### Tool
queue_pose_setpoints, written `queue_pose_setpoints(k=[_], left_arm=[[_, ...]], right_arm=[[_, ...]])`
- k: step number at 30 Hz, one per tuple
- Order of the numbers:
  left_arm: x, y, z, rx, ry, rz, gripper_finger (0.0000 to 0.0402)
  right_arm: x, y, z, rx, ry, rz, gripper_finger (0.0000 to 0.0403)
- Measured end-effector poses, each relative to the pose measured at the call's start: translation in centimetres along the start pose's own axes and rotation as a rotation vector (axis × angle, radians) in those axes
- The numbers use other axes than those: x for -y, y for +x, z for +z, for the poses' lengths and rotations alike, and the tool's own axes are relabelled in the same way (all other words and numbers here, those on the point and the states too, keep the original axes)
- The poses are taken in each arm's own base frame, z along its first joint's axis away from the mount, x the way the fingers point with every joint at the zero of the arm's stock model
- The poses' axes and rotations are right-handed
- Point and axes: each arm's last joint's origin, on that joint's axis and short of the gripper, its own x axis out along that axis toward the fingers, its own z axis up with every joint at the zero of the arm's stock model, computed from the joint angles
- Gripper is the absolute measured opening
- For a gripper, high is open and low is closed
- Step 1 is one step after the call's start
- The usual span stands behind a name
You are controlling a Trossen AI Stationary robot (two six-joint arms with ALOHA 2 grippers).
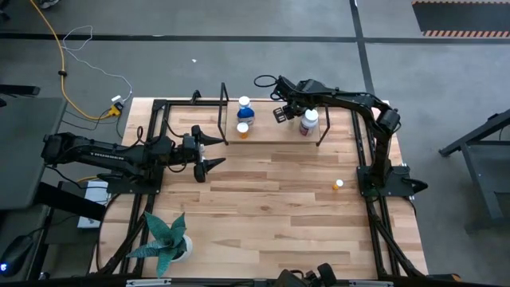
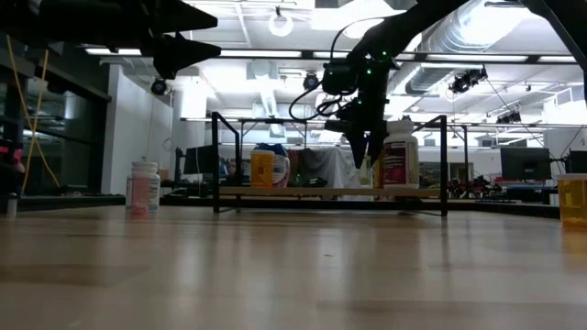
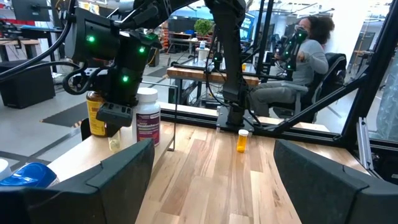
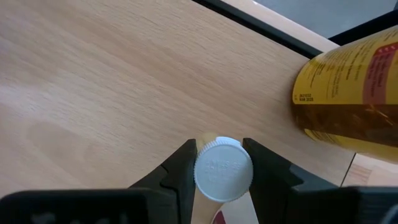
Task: Pick and place medicine bottles onto shelf by color
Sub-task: Put the small light yellow pill bottle on the shelf
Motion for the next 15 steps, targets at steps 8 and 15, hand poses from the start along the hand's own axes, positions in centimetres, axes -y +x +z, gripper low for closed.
queue_pose_setpoints(k=[8, 15], left_arm=[[0.0, 0.0, 0.0, 0.0, 0.0, 0.0, 0.0321], [0.0, 0.0, 0.0, 0.0, 0.0, 0.0, 0.0321]], right_arm=[[-0.05, 0.0, 0.09, 0.009, -0.008, 0.004, 0.0116], [-0.05, 0.0, 0.09, 0.01, -0.008, 0.004, 0.0177]])
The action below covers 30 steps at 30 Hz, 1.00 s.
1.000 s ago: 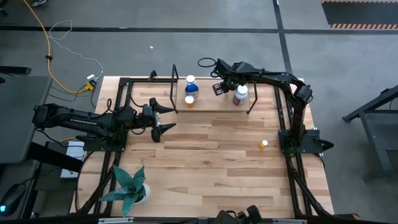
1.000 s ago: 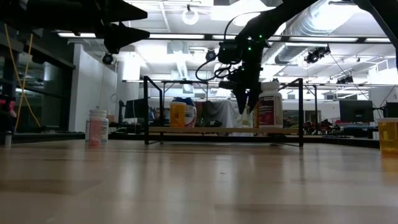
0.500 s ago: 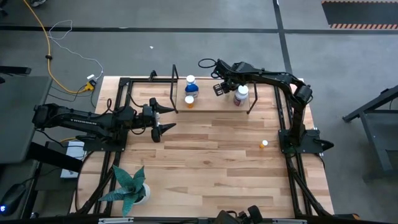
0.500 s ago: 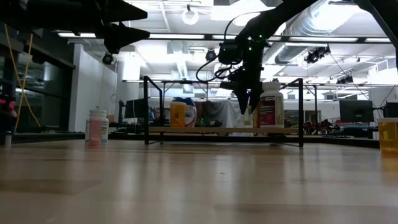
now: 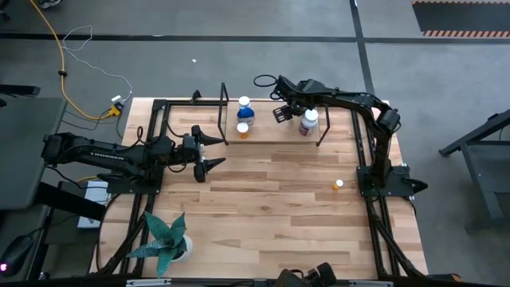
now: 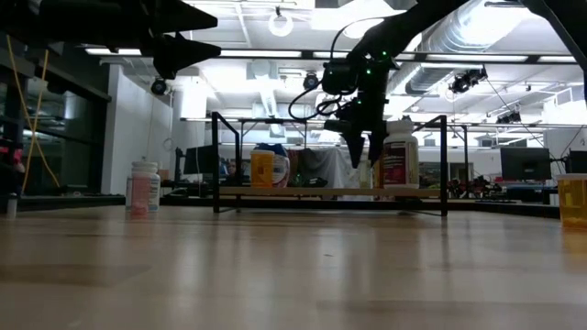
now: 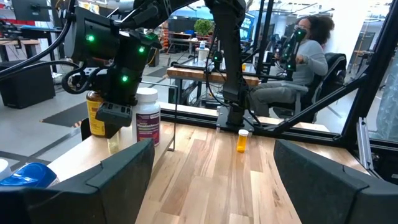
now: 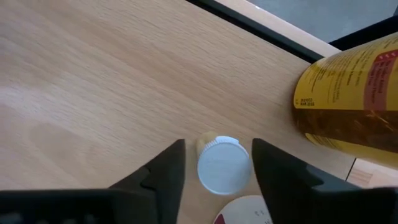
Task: Pick and place medicine bottles onto shelf by color
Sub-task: Put the small light yellow pill bottle on the shelf, then put the orange pill bottle on the shelf
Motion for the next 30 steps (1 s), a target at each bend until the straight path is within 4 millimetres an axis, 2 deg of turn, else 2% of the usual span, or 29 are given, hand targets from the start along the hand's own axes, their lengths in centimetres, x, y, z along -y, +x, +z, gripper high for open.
queue_pose_setpoints(k=[5, 9, 19, 25, 30], left_arm=[[0.0, 0.0, 0.0, 0.0, 0.0, 0.0, 0.0321], [0.0, 0.0, 0.0, 0.0, 0.0, 0.0, 0.0321], [0.0, 0.0, 0.0, 0.0, 0.0, 0.001, 0.0321], [0.0, 0.0, 0.1, 0.005, -0.002, -0.006, 0.0321], [0.1, 0.0, 0.1, 0.006, -0.021, -0.015, 0.0321]], right_arm=[[0.0, 0.0, 0.1, 0.007, -0.004, 0.004, 0.0224], [0.0, -0.5, 0.2, 0.03, -0.024, 0.015, 0.0243], [-0.6, -4.5, 0.8, 0.211, -0.131, 0.158, 0.0248], [-3.5, -6.9, -1.4, 0.244, -0.372, 0.254, 0.0248], [-5.7, -7.8, -5.3, 0.306, -0.495, 0.292, 0.0248]])
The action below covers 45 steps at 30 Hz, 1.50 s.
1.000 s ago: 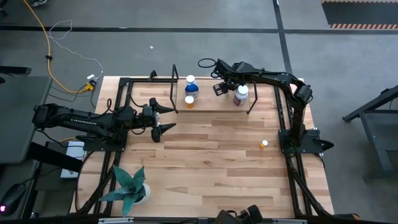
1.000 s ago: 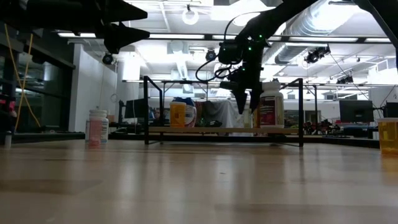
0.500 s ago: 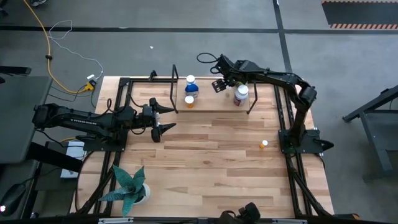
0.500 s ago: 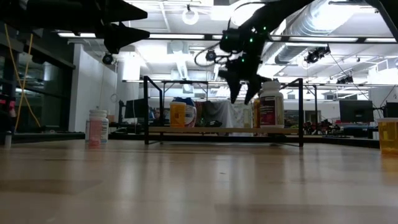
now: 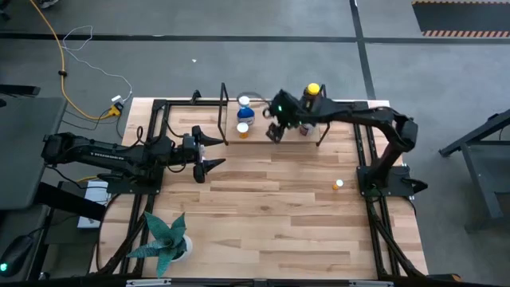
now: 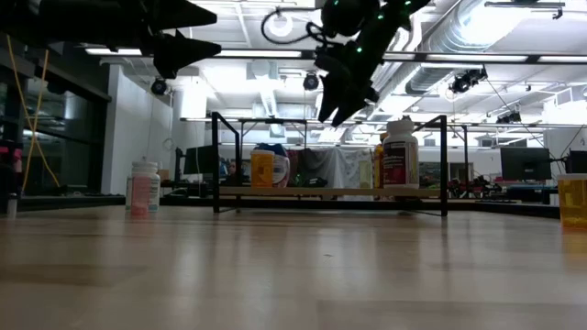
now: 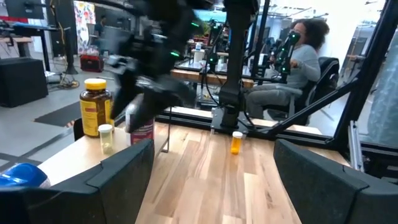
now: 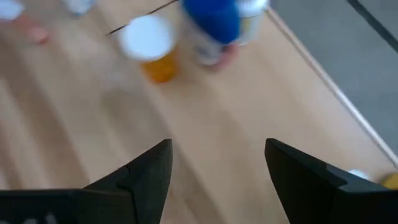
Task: Pick and place medicine bottles onto shelf by color
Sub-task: Put the orange pill bottle on the shelf
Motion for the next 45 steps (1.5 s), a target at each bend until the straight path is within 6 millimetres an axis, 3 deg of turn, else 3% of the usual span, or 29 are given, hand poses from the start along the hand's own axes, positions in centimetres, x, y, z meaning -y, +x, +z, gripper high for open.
queue_pose_setpoints(k=[5, 10, 17, 22, 30, 45], left_arm=[[0.0, 0.0, -0.1, -0.008, -0.006, -0.001, 0.0321], [0.1, 0.0, -0.1, -0.012, 0.008, -0.046, 0.0321], [0.2, 0.0, 0.0, -0.005, 0.02, -0.059, 0.0321], [0.2, 0.0, 0.0, -0.005, 0.02, -0.057, 0.0321], [0.2, 0.0, 0.0, -0.005, 0.02, -0.062, 0.0321], [0.2, 0.0, 0.0, -0.005, 0.02, -0.053, 0.0321]], right_arm=[[-2.9, -1.0, -4.7, 0.14, -0.037, 0.092, 0.0248], [-5.2, -3.5, -9.3, 0.375, -0.066, 0.254, 0.0248], [-6.8, -6.4, -12.7, 0.721, -0.158, 0.429, 0.0248], [-7.0, -7.0, -13.7, 0.776, -0.184, 0.426, 0.0248], [-6.6, -6.6, -13.9, 0.746, -0.144, 0.331, 0.0248], [-6.6, -6.5, -13.9, 0.735, -0.106, 0.335, 0.0248]])
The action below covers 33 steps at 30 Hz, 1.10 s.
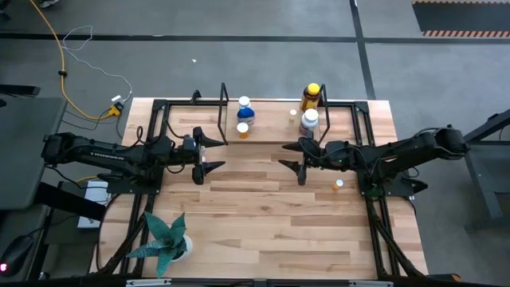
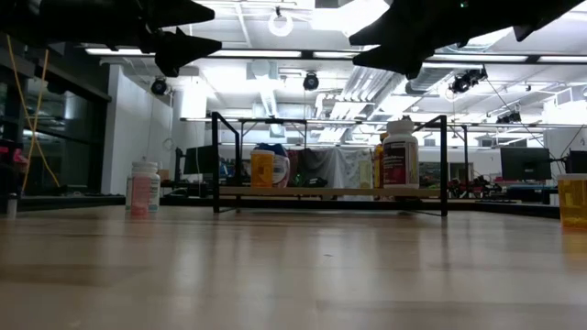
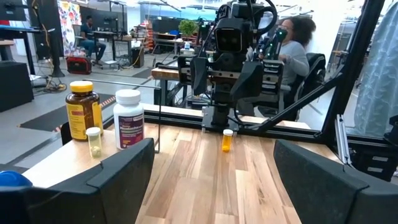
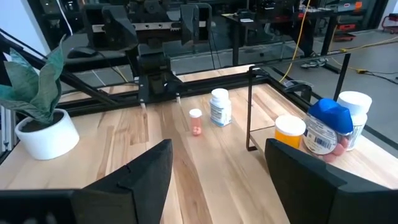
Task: Pick and place medicine bottles onto shelf by color
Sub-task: Put the orange pill bottle on the shelf
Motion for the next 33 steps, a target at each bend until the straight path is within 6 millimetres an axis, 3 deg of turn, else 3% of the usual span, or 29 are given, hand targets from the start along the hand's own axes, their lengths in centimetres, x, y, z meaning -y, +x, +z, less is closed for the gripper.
queue_pose_setpoints(k=[33], left_arm=[[0.0, 0.0, 0.0, 0.0, -0.001, 0.0, 0.0321]], right_arm=[[0.02, 0.01, -0.17, -0.016, -0.004, -0.002, 0.0248]])
